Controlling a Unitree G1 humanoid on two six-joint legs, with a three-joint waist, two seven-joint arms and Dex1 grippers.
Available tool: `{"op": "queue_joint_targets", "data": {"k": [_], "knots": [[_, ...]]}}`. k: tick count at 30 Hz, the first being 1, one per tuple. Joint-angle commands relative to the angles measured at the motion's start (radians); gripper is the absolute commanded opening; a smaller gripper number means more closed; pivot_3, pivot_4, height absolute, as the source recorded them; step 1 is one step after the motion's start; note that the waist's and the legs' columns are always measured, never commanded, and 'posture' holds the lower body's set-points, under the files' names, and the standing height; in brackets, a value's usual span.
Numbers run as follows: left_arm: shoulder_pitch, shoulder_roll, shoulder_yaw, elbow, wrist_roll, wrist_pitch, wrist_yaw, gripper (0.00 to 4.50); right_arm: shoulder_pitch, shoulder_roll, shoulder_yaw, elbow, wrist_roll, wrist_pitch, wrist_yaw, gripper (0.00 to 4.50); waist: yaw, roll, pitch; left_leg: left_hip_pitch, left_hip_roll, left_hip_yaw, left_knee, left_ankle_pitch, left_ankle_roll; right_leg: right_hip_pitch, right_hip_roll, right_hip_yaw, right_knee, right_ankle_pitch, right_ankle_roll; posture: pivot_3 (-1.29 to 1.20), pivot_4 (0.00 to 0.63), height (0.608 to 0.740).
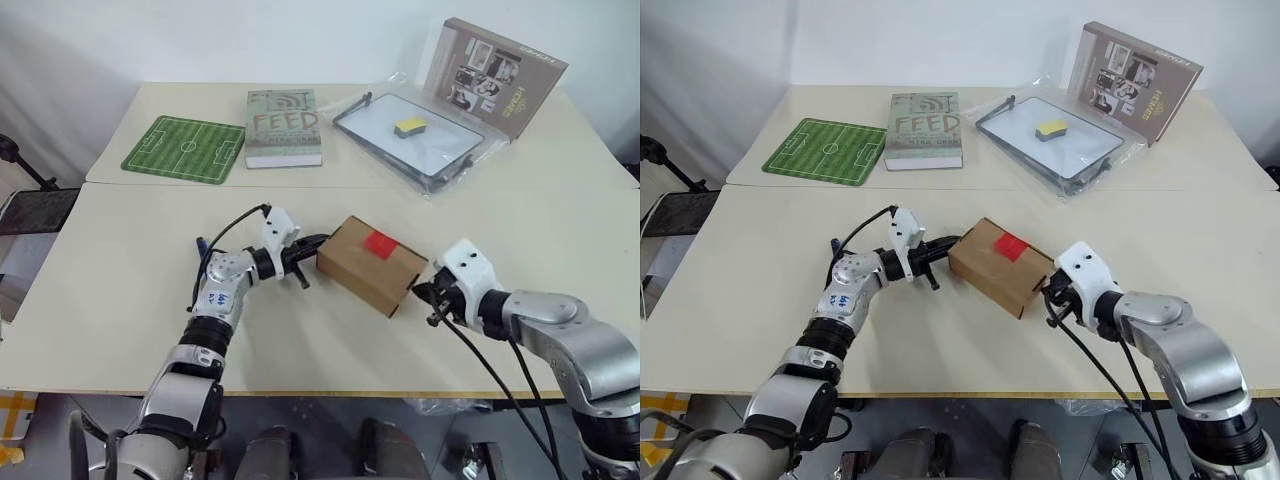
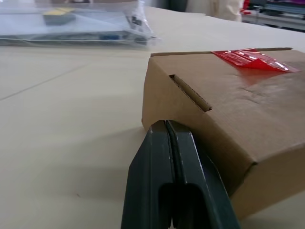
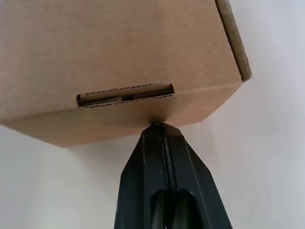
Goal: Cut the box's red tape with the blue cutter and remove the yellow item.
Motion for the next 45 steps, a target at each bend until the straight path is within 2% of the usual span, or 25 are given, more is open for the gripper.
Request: {"op": "queue_joint_targets", "data": {"k": [1,14,17,22,33,40,45], "knots": [[0.029,-0.02,-0.055,-0.1,-0.014,0.053,-0.072,0.02,0.008,0.005,-0.056,-0.102,0.058,0.033,-0.002,0.0,0.0,0.0,0.0,0.0,0.0,0.0,0.0,0.0,0.0,0.0,0.0,0.0,0.0,0.0,0.0,0.0,0.15,0.74],[0.164,-0.048,-0.155,-0.388,-0.03,0.235,-0.114,0.02,0.172,-0.124,-0.23,-0.241,0.182,0.147,0.082,0.0,0.0,0.0,0.0,0.0,0.0,-0.001,0.0,0.0,0.0,0.0,0.0,0.001,0.0,0.0,0.0,0.0,0.15,0.74],[0.171,-0.057,-0.167,-0.403,-0.027,0.243,-0.112,0.02,0.226,-0.151,-0.242,-0.244,0.19,0.13,0.098,0.0,0.001,-0.001,0.0,0.0,0.0,0.0,0.001,0.0,0.0,0.0,0.0,0.001,0.0,0.0,0.0,0.0,0.15,0.74],[0.175,-0.056,-0.169,-0.411,-0.026,0.248,-0.113,0.02,0.252,-0.133,-0.245,-0.261,0.207,0.126,0.085,0.0,0.001,-0.001,0.0,0.001,0.001,0.0,0.001,0.0,0.0,0.001,0.0,0.002,0.0,0.0,0.0,0.0,0.15,0.74],[0.113,-0.056,-0.16,-0.321,-0.015,0.213,-0.126,0.02,0.305,-0.146,-0.266,-0.226,0.178,0.062,0.059,0.0,0.001,-0.001,0.0,0.001,0.001,0.0,0.001,0.0,0.0,0.001,0.0,0.002,0.0,0.0,0.0,0.0,0.15,0.74],[0.087,0.012,-0.09,-0.312,-0.021,0.213,-0.087,0.02,0.42,-0.195,-0.399,-0.165,0.125,-0.039,0.085,0.0,0.003,-0.001,0.001,0.001,0.0,0.0,0.002,-0.001,0.001,0.001,-0.001,0.001,0.0,0.0,0.0,0.0,0.15,0.74],[0.116,0.079,-0.027,-0.385,-0.043,0.251,-0.038,0.02,0.462,-0.26,-0.508,-0.074,0.106,-0.114,0.141,0.0,-0.001,-0.002,0.001,0.001,0.001,0.001,0.002,-0.001,0.001,0.001,-0.001,0.002,0.0,0.0,0.0,0.0,0.15,0.74]]}}
